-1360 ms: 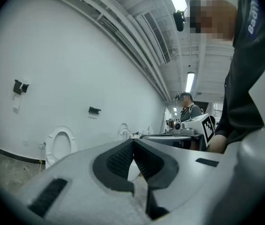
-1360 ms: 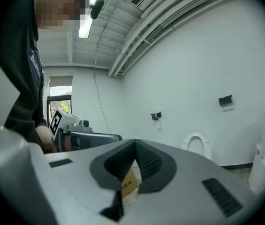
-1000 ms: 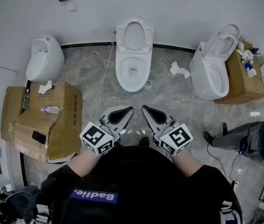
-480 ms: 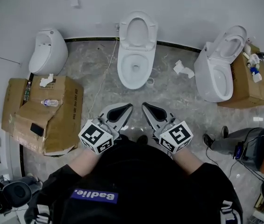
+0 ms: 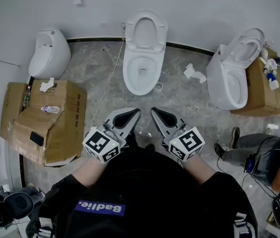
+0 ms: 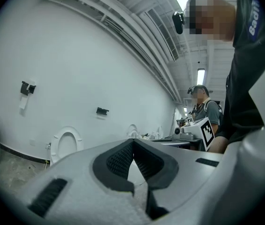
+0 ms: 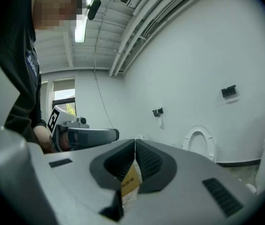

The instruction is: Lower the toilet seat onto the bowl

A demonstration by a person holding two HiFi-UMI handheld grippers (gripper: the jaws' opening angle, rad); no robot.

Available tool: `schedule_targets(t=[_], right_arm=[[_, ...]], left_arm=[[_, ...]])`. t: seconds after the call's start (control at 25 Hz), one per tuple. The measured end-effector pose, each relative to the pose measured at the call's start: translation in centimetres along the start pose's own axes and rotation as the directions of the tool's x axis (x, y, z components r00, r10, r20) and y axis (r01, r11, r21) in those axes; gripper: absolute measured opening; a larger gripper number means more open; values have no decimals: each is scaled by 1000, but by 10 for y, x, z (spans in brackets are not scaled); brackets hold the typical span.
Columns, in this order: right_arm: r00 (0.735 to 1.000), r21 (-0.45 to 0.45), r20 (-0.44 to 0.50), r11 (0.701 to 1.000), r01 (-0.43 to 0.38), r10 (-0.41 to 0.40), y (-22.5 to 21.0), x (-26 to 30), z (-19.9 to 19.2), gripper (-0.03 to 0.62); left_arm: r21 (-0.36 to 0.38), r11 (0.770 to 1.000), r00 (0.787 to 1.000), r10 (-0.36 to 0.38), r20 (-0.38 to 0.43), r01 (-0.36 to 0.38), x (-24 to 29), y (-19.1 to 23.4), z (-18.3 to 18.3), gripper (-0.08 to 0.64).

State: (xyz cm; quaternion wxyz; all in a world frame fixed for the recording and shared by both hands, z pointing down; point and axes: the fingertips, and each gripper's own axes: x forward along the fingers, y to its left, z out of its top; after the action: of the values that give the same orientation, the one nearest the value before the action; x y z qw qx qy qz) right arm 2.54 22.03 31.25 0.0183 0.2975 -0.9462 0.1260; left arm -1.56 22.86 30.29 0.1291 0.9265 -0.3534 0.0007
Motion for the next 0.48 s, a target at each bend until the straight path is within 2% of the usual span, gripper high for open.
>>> schedule_targets(t=[0.28,0.48], right_arm=[[999,-21,-24,999,29,-29,-30,41,1,29],[997,2,-28,998,70,-70,-60,86,9,28]], left_arm=[[14,999,999,-45,15,45,28,46,8,18],[47,998,999,-46,12,45,46,105,24,17]])
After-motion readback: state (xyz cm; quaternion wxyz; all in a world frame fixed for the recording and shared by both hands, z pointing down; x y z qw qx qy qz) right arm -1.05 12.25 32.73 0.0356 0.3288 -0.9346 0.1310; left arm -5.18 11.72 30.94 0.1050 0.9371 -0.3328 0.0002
